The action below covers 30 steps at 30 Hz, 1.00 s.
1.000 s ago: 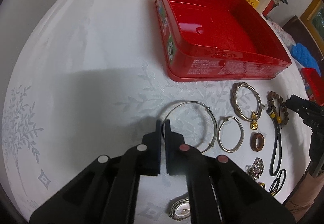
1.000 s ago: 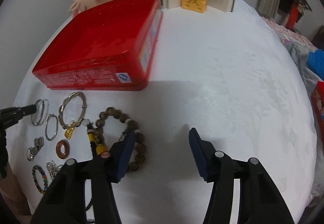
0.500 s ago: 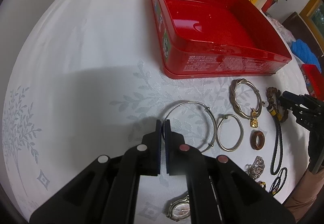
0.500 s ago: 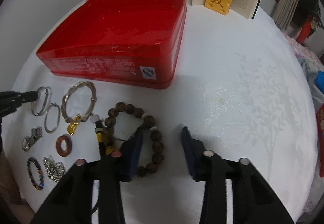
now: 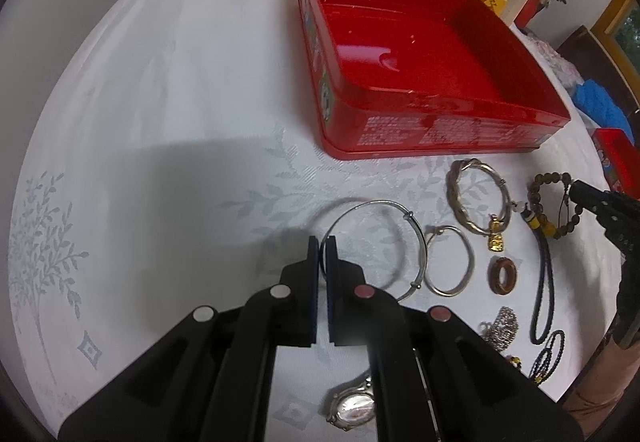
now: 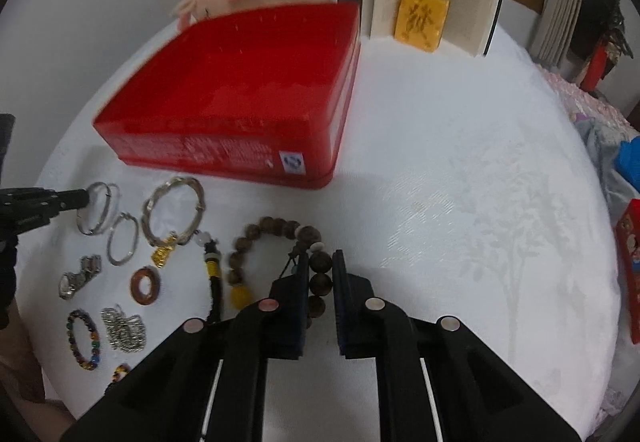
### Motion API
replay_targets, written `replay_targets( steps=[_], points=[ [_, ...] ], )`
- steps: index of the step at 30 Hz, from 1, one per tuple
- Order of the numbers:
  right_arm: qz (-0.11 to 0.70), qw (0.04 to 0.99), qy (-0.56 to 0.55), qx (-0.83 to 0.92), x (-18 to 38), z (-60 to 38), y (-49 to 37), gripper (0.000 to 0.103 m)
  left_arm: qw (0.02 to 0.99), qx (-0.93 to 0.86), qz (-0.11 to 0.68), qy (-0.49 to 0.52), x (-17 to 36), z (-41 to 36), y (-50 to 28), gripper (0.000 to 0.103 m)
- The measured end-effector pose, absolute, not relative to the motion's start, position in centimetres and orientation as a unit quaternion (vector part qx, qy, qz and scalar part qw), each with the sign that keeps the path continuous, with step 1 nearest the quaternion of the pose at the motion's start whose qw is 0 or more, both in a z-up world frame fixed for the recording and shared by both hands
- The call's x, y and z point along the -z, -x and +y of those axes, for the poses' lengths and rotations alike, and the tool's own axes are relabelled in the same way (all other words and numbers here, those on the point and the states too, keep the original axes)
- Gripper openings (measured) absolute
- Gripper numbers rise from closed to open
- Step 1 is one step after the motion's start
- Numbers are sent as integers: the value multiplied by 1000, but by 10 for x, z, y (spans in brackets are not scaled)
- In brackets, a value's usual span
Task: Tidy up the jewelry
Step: 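Close left gripper on the silver bangle while right gripper closes on the wooden bead bracelet, then carry both pieces into the red tin and open both grippers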
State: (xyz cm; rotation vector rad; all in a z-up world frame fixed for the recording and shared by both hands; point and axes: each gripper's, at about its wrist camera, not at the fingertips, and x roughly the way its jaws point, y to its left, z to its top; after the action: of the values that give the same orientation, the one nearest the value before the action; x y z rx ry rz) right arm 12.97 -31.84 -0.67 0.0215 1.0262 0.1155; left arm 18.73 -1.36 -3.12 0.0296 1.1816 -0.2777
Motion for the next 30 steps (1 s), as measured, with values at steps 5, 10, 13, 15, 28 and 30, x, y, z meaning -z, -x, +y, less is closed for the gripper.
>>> replay_targets(
  steps=[5, 10, 13, 15, 28, 30],
  points=[
    [466, 882, -14, -67, -20, -316, -122, 11, 828, 143, 543, -17, 18, -20, -180, 2],
    [451, 890, -16, -72, -43, -314, -125, 11, 835, 158, 526, -27, -4, -30, -174, 2],
    [437, 896, -16, -75, -60, -311, -126, 11, 840, 164, 516, -31, -20, -37, -177, 2],
    [428, 900, -19, -80, -72, -310, -129, 11, 845, 165, 507, -34, -32, -40, -182, 2],
    [404, 908, -27, -111, -103, -280, -195, 11, 848, 158, 505, -38, -52, -69, -249, 2],
    [408, 905, -34, -111, -95, -277, -211, 11, 847, 152, 508, -33, -48, -71, -262, 3]
  ],
)
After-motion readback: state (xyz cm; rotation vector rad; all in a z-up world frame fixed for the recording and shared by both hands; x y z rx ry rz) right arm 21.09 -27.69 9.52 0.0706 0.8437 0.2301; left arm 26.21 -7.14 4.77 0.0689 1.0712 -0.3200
